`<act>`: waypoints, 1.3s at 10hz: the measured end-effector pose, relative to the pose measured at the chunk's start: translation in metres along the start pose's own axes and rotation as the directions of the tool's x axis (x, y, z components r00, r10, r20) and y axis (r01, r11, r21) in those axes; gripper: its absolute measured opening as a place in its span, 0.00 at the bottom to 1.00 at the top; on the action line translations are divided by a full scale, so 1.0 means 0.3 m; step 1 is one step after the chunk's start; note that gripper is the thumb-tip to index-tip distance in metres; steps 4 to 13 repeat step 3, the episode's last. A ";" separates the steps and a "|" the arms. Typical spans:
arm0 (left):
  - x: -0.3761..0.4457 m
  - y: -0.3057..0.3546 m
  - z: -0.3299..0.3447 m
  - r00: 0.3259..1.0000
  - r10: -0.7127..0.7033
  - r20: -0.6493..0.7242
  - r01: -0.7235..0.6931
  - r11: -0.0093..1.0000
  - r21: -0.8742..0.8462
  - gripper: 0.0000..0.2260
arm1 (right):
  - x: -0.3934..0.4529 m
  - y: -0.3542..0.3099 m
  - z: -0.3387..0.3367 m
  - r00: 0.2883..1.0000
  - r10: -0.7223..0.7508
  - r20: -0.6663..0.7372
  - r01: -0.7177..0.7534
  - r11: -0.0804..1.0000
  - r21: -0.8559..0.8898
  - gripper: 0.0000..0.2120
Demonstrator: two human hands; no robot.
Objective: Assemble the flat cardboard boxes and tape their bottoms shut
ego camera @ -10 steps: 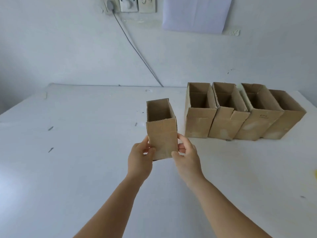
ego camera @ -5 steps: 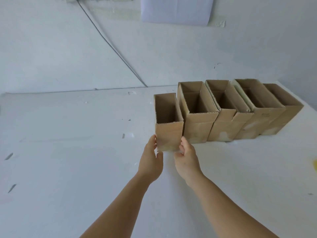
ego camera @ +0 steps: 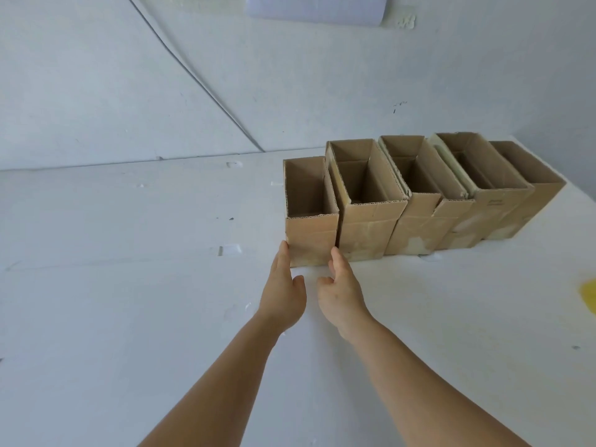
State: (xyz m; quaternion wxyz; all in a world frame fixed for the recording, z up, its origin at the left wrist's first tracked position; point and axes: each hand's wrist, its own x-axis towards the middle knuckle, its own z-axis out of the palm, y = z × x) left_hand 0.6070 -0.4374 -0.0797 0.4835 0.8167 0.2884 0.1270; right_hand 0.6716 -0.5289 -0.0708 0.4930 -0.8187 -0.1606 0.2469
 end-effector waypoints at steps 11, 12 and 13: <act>-0.054 0.014 -0.023 0.994 -0.061 0.085 0.029 0.942 0.333 0.31 | -0.066 0.011 -0.071 0.986 -0.029 0.163 0.057 0.984 -0.171 0.29; -0.054 0.014 -0.023 0.994 -0.061 0.085 0.029 0.942 0.333 0.31 | -0.066 0.011 -0.071 0.986 -0.029 0.163 0.057 0.984 -0.171 0.29; -0.054 0.014 -0.023 0.994 -0.061 0.085 0.029 0.942 0.333 0.31 | -0.066 0.011 -0.071 0.986 -0.029 0.163 0.057 0.984 -0.171 0.29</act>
